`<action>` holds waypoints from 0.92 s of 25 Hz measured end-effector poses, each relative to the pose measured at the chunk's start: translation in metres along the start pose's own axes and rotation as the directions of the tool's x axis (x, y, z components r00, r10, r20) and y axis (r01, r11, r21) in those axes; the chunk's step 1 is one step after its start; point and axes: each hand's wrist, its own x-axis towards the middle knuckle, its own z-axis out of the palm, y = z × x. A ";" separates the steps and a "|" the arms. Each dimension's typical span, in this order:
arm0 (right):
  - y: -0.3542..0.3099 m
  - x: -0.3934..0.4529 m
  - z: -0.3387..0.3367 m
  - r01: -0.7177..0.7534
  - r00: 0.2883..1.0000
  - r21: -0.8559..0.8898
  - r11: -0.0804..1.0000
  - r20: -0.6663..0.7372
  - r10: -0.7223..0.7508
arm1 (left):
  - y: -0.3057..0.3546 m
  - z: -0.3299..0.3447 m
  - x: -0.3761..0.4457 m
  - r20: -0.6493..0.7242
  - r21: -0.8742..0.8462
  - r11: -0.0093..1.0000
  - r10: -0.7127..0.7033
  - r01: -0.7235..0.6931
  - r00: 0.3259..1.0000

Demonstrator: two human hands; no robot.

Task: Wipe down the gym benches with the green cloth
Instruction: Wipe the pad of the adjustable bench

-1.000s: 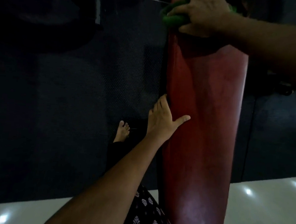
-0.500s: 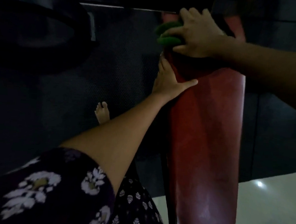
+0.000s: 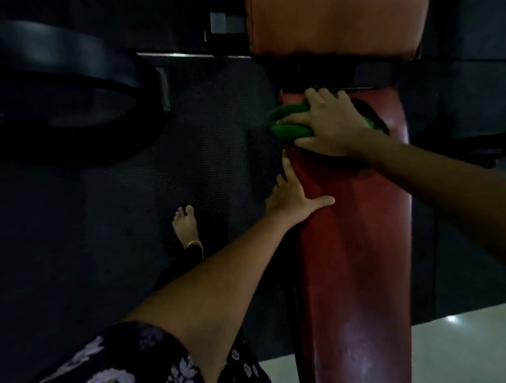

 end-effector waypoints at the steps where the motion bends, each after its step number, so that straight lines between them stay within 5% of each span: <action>1: 0.001 0.005 -0.005 -0.004 1.000 0.014 1.000 0.001 0.004 | 0.001 -0.002 0.000 0.015 -0.033 0.999 0.007 -0.006 1.000; 7: 0.016 0.071 -0.017 -0.307 0.951 0.185 0.933 0.089 0.295 | 0.008 -0.005 0.002 0.015 0.003 1.000 0.009 -0.010 1.000; 11: -0.004 0.043 -0.004 -0.322 0.947 0.179 0.929 0.065 0.316 | 0.002 -0.007 -0.005 0.047 0.030 0.999 -0.012 0.011 0.999; 13: -0.006 0.029 -0.007 -0.298 0.954 0.276 0.914 0.101 0.281 | 0.000 -0.018 -0.009 0.056 0.178 0.983 0.040 -0.049 0.998; 16: 0.009 0.027 -0.031 -0.294 0.954 0.445 0.846 0.191 0.231 | -0.005 -0.055 -0.015 0.026 0.546 0.817 0.205 -0.186 0.978; 20: 0.025 0.029 -0.061 -0.299 0.941 0.481 0.824 0.007 0.337 | 0.006 -0.126 -0.004 -0.130 0.599 0.781 0.311 -0.176 0.941; 23: 0.038 0.043 -0.078 -0.270 0.907 0.607 0.748 -0.100 0.408 | 0.037 -0.169 0.019 -0.307 0.608 0.760 0.490 -0.228 0.816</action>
